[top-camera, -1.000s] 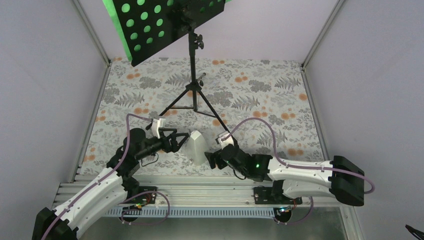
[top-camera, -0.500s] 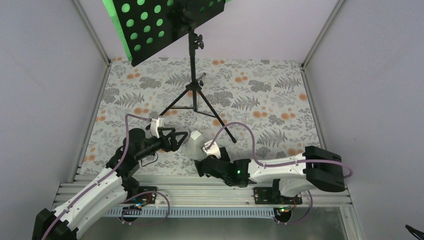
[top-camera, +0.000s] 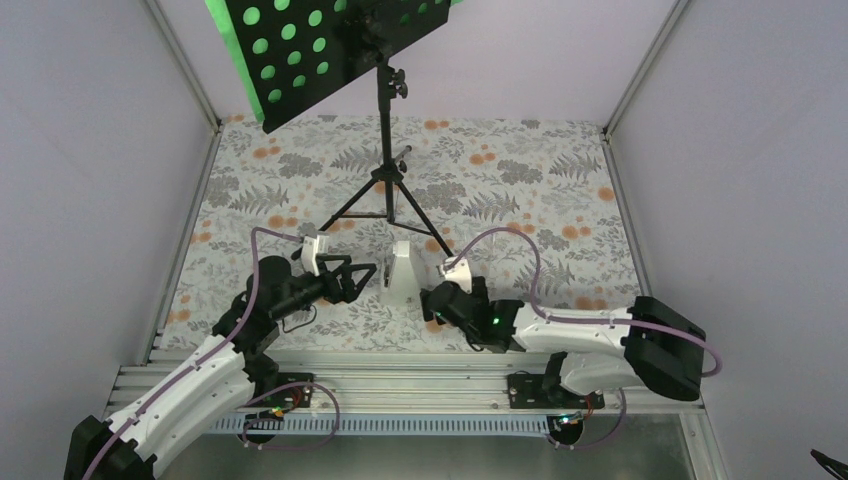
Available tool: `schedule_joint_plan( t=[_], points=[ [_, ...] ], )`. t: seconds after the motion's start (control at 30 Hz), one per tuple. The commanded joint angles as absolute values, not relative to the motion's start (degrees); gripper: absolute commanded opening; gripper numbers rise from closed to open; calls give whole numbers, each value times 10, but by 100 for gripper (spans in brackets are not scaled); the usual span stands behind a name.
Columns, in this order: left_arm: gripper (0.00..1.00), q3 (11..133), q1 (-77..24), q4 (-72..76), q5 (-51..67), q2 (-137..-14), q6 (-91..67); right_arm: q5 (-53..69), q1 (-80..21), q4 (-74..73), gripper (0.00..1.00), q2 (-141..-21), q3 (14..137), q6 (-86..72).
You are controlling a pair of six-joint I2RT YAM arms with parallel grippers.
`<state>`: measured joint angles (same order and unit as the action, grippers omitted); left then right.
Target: Pack up the instrument practice props
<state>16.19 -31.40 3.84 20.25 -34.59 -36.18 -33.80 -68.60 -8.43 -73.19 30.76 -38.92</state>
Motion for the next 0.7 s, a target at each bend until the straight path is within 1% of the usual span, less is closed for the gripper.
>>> schedule_joint_plan(
  t=[0.0,0.2,0.3,0.37,0.47,0.53,0.67],
  points=[
    [100,176,-316,47,214,-337,-351,-361,-654,-71,100,-696,299,-364],
    [100,189,-316,9,173,-318,-344,-322,-654,-122,99,-613,349,-351],
    [100,209,-316,-27,139,-319,-338,-335,-661,-172,92,-592,401,-406],
    [100,218,-316,-46,119,-320,-336,-346,-665,-205,91,-595,436,-454],
    [100,226,-316,-61,102,-320,-333,-351,-669,-218,95,-623,482,-489],
    [100,229,-316,-64,101,-319,-331,-361,-672,-220,96,-649,517,-502],
    [100,226,-316,-63,101,-309,-331,-385,-674,-203,98,-692,551,-507]
  ],
)
